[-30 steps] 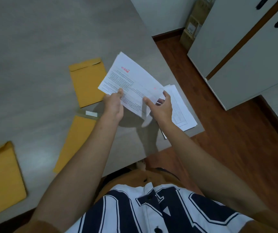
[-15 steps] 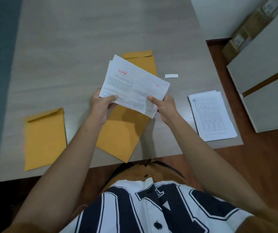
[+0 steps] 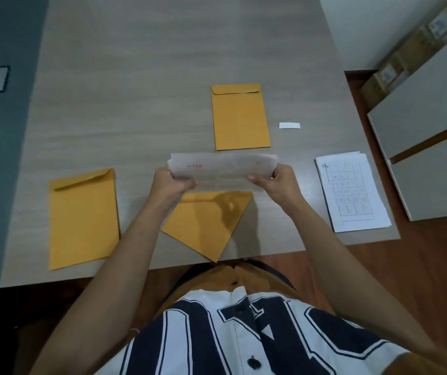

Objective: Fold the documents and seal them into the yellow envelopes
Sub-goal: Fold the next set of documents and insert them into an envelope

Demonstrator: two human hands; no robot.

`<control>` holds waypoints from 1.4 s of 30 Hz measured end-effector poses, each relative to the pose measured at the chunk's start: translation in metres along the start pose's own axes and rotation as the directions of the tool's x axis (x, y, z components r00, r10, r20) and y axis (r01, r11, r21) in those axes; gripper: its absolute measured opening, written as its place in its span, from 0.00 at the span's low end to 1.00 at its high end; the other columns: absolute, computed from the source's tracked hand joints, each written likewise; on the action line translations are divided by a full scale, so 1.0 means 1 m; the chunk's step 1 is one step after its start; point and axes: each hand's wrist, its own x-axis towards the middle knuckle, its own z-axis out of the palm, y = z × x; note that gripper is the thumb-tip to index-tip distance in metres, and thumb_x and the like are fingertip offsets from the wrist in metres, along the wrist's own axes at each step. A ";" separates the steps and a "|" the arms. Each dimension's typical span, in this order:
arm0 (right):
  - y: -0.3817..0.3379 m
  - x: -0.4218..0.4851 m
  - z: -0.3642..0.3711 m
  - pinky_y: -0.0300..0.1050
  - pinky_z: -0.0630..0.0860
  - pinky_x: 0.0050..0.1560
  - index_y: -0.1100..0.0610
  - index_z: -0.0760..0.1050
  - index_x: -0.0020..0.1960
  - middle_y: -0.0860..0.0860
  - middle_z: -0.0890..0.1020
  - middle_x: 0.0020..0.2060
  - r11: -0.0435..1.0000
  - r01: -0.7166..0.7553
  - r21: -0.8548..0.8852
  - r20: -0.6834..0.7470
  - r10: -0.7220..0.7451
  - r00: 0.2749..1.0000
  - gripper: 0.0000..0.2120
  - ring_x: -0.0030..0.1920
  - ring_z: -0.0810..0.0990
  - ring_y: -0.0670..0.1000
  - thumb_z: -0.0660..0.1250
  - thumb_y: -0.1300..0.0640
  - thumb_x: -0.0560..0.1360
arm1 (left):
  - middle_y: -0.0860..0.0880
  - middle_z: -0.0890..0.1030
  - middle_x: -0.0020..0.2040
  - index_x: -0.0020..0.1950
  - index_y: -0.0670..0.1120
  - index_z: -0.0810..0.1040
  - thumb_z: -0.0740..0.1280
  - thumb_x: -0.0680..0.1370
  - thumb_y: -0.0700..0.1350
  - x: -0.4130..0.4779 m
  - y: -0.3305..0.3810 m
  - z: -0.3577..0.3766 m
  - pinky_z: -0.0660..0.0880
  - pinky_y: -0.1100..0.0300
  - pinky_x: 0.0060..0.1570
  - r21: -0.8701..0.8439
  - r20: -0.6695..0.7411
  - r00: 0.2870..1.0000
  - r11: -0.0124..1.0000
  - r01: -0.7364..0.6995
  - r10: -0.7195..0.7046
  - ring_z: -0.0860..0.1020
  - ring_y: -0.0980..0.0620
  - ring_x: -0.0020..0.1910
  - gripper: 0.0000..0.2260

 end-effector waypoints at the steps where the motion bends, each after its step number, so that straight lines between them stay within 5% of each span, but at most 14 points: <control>1: 0.007 -0.002 0.000 0.41 0.80 0.44 0.57 0.82 0.50 0.49 0.84 0.44 0.998 -0.024 -0.064 0.018 0.025 1.000 0.10 0.45 0.83 0.47 0.77 0.58 0.70 | 0.44 0.84 0.49 0.51 0.40 0.83 0.75 0.67 0.28 -0.001 -0.008 0.002 0.81 0.49 0.51 0.016 -0.003 1.000 1.000 0.020 -0.020 0.83 0.48 0.48 0.15; 6: 0.030 -0.008 0.008 0.53 0.82 0.49 0.58 0.82 0.51 0.53 0.85 0.46 0.976 -0.143 -0.167 0.026 0.150 0.988 0.19 0.47 0.84 0.50 0.81 0.55 0.64 | 0.44 0.83 0.51 0.57 0.37 0.81 0.75 0.67 0.29 -0.008 -0.027 0.008 0.79 0.58 0.46 0.049 -0.016 0.993 0.992 0.115 -0.114 0.82 0.47 0.50 0.19; 10: 0.026 -0.011 0.009 0.48 0.82 0.48 0.57 0.82 0.52 0.52 0.84 0.46 0.989 -0.132 -0.067 0.009 0.133 0.991 0.19 0.48 0.84 0.51 0.82 0.58 0.63 | 0.47 0.82 0.48 0.54 0.41 0.80 0.75 0.68 0.29 -0.006 -0.022 0.009 0.77 0.67 0.39 0.025 -0.028 0.994 0.994 0.107 -0.106 0.81 0.52 0.45 0.17; 17: 0.029 -0.008 0.012 0.45 0.82 0.48 0.63 0.82 0.54 0.54 0.85 0.47 0.981 -0.191 0.026 0.006 0.191 0.982 0.21 0.48 0.85 0.52 0.82 0.61 0.63 | 0.45 0.83 0.52 0.56 0.41 0.80 0.72 0.70 0.29 -0.004 -0.027 0.020 0.78 0.57 0.48 0.030 -0.013 0.989 0.989 0.148 -0.148 0.82 0.46 0.52 0.17; 22: 0.021 -0.001 -0.001 0.40 0.82 0.43 0.60 0.83 0.48 0.51 0.85 0.44 0.981 -0.195 0.014 -0.026 0.195 0.980 0.15 0.44 0.85 0.47 0.81 0.59 0.64 | 0.48 0.81 0.53 0.61 0.44 0.76 0.72 0.72 0.33 0.004 -0.018 0.027 0.77 0.62 0.45 0.049 -0.024 0.998 0.997 0.055 -0.054 0.80 0.48 0.53 0.18; 26: 0.013 0.010 -0.032 0.39 0.81 0.43 0.58 0.82 0.46 0.51 0.85 0.44 0.982 -0.175 0.067 -0.111 0.181 0.977 0.13 0.43 0.85 0.46 0.81 0.62 0.64 | 0.47 0.76 0.60 0.71 0.43 0.69 0.74 0.74 0.42 0.013 -0.017 0.044 0.73 0.61 0.54 0.263 -0.121 0.992 0.965 -0.003 0.036 0.76 0.52 0.56 0.28; 29: 0.010 0.020 -0.058 0.42 0.81 0.46 0.57 0.82 0.46 0.54 0.85 0.46 0.982 -0.185 0.036 -0.177 0.188 0.966 0.13 0.43 0.85 0.49 0.81 0.62 0.63 | 0.44 0.70 0.65 0.72 0.43 0.69 0.75 0.72 0.46 0.013 -0.020 0.064 0.68 0.59 0.61 0.598 0.070 0.986 0.784 -0.165 0.154 0.71 0.47 0.64 0.31; 33: 0.007 0.031 -0.086 0.47 0.81 0.50 0.56 0.83 0.46 0.53 0.86 0.45 0.983 -0.171 -0.071 -0.209 0.153 0.966 0.12 0.45 0.85 0.50 0.81 0.61 0.64 | 0.44 0.59 0.76 0.78 0.54 0.59 0.78 0.64 0.61 0.016 -0.022 0.079 0.61 0.49 0.71 0.882 0.296 0.954 0.368 -0.294 0.053 0.58 0.44 0.75 0.47; 38: 0.000 0.037 -0.095 0.43 0.80 0.46 0.57 0.84 0.49 0.49 0.85 0.44 0.974 -0.117 -0.194 -0.204 0.076 0.976 0.13 0.43 0.84 0.47 0.80 0.58 0.65 | 0.44 0.58 0.74 0.75 0.57 0.58 0.80 0.60 0.62 0.022 -0.015 0.079 0.64 0.46 0.67 0.922 0.340 0.940 0.191 -0.337 0.019 0.58 0.43 0.74 0.50; 42: -0.003 0.037 -0.091 0.36 0.76 0.38 0.58 0.84 0.49 0.49 0.84 0.42 0.965 -0.091 -0.247 -0.194 0.043 0.980 0.13 0.39 0.82 0.47 0.80 0.57 0.66 | 0.43 0.59 0.74 0.73 0.54 0.61 0.81 0.57 0.62 0.026 -0.011 0.076 0.67 0.47 0.68 0.913 0.384 0.923 0.145 -0.381 0.005 0.60 0.42 0.73 0.50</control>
